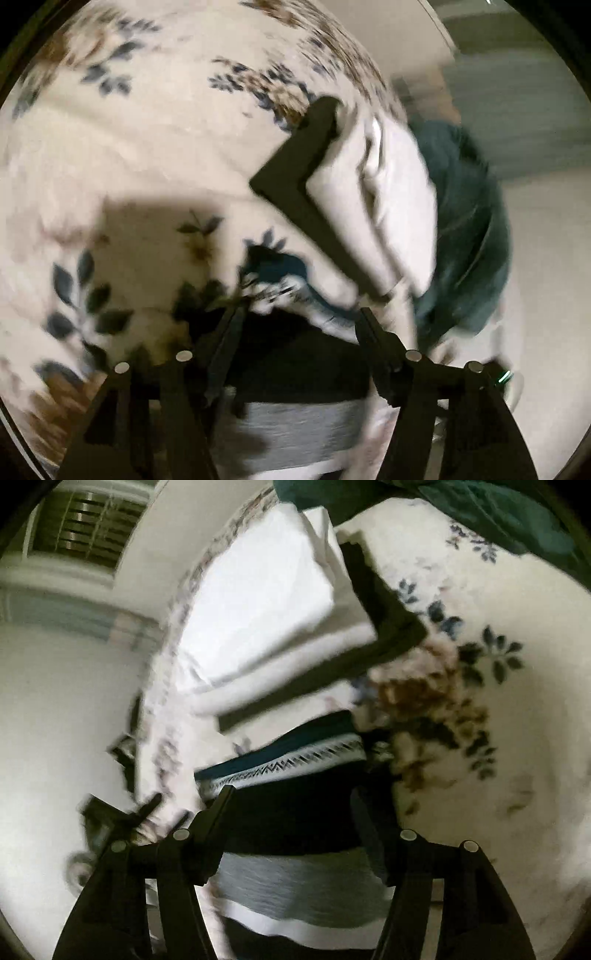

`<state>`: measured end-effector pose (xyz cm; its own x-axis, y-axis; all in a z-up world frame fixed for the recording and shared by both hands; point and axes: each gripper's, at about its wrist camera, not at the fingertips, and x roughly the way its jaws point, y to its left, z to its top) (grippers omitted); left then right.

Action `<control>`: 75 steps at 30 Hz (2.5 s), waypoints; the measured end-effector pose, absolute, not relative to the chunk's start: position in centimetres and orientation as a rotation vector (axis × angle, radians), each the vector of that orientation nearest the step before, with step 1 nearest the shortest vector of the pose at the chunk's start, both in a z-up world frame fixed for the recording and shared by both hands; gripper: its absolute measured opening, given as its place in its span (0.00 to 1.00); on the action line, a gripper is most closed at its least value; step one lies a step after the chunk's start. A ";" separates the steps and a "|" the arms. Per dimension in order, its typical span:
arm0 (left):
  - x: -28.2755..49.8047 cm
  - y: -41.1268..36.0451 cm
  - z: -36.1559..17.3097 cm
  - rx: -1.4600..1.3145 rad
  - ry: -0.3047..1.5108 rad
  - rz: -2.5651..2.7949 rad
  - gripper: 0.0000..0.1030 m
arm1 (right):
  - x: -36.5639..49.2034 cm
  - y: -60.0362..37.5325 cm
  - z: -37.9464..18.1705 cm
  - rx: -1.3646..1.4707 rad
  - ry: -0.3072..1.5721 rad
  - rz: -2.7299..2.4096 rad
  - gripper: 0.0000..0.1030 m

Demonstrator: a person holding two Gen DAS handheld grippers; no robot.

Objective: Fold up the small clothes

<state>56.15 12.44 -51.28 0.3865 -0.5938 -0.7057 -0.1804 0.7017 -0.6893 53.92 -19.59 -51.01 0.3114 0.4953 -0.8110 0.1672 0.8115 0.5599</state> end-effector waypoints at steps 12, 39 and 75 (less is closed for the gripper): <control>59.1 8.7 -56.4 -0.566 1.296 -0.303 0.18 | 56.9 -19.0 -58.2 0.649 1.352 0.125 0.07; 36.7 7.3 -60.5 -1.286 1.040 -0.016 0.79 | 56.6 -22.2 -63.5 0.744 1.543 0.532 1.00; 37.1 11.6 -50.3 -0.291 1.253 0.193 0.96 | 35.9 -31.5 -51.9 0.623 1.380 0.059 0.75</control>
